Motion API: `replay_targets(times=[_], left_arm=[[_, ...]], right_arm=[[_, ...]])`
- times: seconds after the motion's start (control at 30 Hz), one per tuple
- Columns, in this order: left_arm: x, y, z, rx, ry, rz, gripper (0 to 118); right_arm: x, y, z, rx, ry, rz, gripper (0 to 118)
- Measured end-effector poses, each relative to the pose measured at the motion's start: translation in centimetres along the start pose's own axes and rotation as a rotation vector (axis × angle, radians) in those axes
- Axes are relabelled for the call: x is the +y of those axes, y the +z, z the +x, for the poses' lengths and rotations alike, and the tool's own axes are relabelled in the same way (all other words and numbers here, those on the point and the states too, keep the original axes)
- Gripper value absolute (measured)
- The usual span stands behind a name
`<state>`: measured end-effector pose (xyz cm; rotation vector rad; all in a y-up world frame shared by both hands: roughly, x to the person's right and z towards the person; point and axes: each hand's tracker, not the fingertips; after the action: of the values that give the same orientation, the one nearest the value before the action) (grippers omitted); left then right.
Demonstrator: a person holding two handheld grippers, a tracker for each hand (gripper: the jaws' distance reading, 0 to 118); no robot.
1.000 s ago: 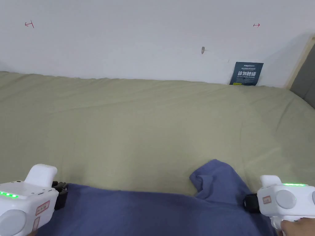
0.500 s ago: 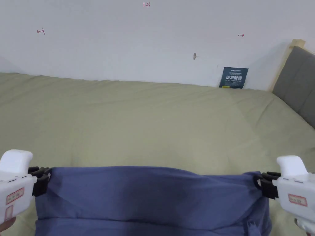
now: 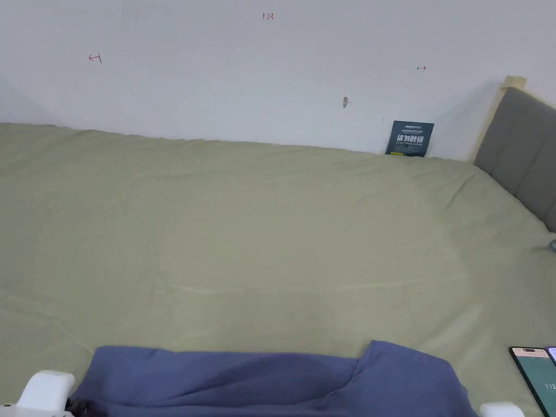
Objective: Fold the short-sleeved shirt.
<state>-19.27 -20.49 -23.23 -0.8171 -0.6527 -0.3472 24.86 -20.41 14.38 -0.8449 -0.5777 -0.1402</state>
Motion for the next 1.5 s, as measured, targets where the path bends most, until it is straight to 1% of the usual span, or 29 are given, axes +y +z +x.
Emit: replay_targets(times=[0.03, 0.1, 0.13, 0.27, 0.37, 0.4, 0.43, 0.47, 0.5, 0.53, 0.57, 0.63, 0.7, 0.73, 0.77, 0.8, 0.83, 0.9, 0.93, 1.0, 1.1, 1.17, 1.23, 1.27, 1.33, 1.37, 1.4, 1.43, 1.5], left_arm=[[0.4, 0.6, 0.2, 0.03, 0.005, 0.035, 21], [1.1, 2.7, 0.7, 0.025, 0.029, 0.129, 94], [1.4, 4.6, 1.3, 0.049, 0.019, 0.209, 114], [0.8, 12.0, 4.4, 0.096, 0.0, 0.517, 114], [-0.6, 14.7, 6.2, 0.174, 0.009, 0.637, 114], [-0.9, 15.1, 6.8, 0.22, 0.02, 0.632, 113], [-1.3, 15.3, 7.0, 0.224, 0.018, 0.625, 108], [-1.7, 14.5, 6.1, 0.191, 0.019, 0.613, 88], [-1.7, 14.5, 5.8, 0.17, 0.018, 0.609, 27], [-1.1, 14.1, 5.3, 0.167, 0.016, 0.569, 0], [-0.9, 13.3, 4.5, 0.201, 0.008, 0.474, 0], [-0.4, 12.1, 2.9, 0.132, 0.048, 0.475, 0], [0.0, 10.5, 0.2, 0.108, 0.081, 0.397, 0], [0.9, 9.8, -1.1, 0.06, 0.115, 0.344, 5], [1.3, 8.5, -3.3, -0.01, 0.176, 0.299, 32], [1.6, 7.2, -5.3, -0.088, 0.246, 0.245, 97], [2.0, 5.4, -7.6, -0.173, 0.306, 0.168, 118], [1.8, 3.7, -10.2, -0.302, 0.403, 0.023, 117], [2.9, 1.9, -12.0, -0.401, 0.509, 0.099, 117], [3.2, -1.6, -14.7, -0.58, 0.626, -0.028, 117], [2.7, -5.6, -15.3, -0.68, 0.675, -0.076, 117], [1.2, -9.9, -14.8, -0.889, 0.825, -0.305, 117], [-0.5, -12.1, -13.2, -1.099, 0.932, -0.25, 116], [0.2, -12.2, -12.5, -1.162, 0.909, -0.166, 116], [1.0, -12.5, -10.9, -1.16, 0.895, -0.178, 115], [1.1, -12.7, -10.0, -1.14, 0.874, -0.193, 109], [1.4, -12.6, -9.4, -1.122, 0.822, -0.214, 61], [2.3, -14.4, -10.6, -1.001, 0.785, -0.265, 3], [1.6, -15.6, -9.8, -0.77, 0.74, -0.333, 1]], right_arm=[[0.5, 0.7, -0.2, -0.026, -0.002, 0.029, 20], [1.5, 2.1, -0.5, -0.021, -0.016, 0.04, 90], [1.9, 3.6, -0.9, -0.003, -0.016, 0.088, 118], [2.5, 10.3, -4.5, -0.013, 0.001, 0.403, 118], [2.3, 13.8, -6.4, 0.152, -0.068, 0.559, 118], [2.0, 14.2, -6.9, 0.153, -0.094, 0.591, 115], [2.0, 14.9, -7.5, 0.166, -0.115, 0.62, 100], [1.9, 15.2, -8.0, 0.18, -0.11, 0.637, 69], [2.0, 15.4, -8.5, 0.165, -0.1, 0.631, 7], [2.2, 15.1, -9.2, 0.137, -0.087, 0.625, 0], [2.1, 15.1, -9.9, 0.119, -0.07, 0.637, 0], [2.4, 14.8, -10.3, 0.179, -0.061, 0.587, 0], [2.3, 14.1, -10.8, 0.156, -0.049, 0.578, 0], [2.3, 14.0, -11.2, 0.151, -0.035, 0.57, 0], [2.3, 13.9, -11.5, 0.149, -0.03, 0.557, 0], [2.3, 13.7, -11.2, 0.15, -0.036, 0.544, 0], [2.3, 13.5, -11.5, 0.146, -0.041, 0.532, 0], [2.1, 13.2, -11.9, 0.134, -0.042, 0.513, 0], [2.1, 13.0, -11.7, 0.128, -0.041, 0.502, 0], [2.0, 12.7, -12.0, 0.123, -0.037, 0.478, 0], [2.3, 12.5, -12.5, 0.111, -0.035, 0.45, 0], [2.5, 12.4, -12.8, 0.108, -0.039, 0.441, 0], [2.8, 12.3, -13.2, 0.102, -0.033, 0.433, 0], [2.9, 12.2, -13.3, 0.096, -0.029, 0.43, 0], [3.2, 12.0, -13.5, 0.093, -0.032, 0.424, 0], [3.2, 12.0, -13.6, 0.095, -0.04, 0.423, 0], [3.3, 11.8, -13.6, 0.098, -0.048, 0.42, 0], [3.4, 11.6, -13.7, 0.102, -0.051, 0.412, 0], [3.6, 11.5, -14.0, 0.103, -0.047, 0.404, 0]])
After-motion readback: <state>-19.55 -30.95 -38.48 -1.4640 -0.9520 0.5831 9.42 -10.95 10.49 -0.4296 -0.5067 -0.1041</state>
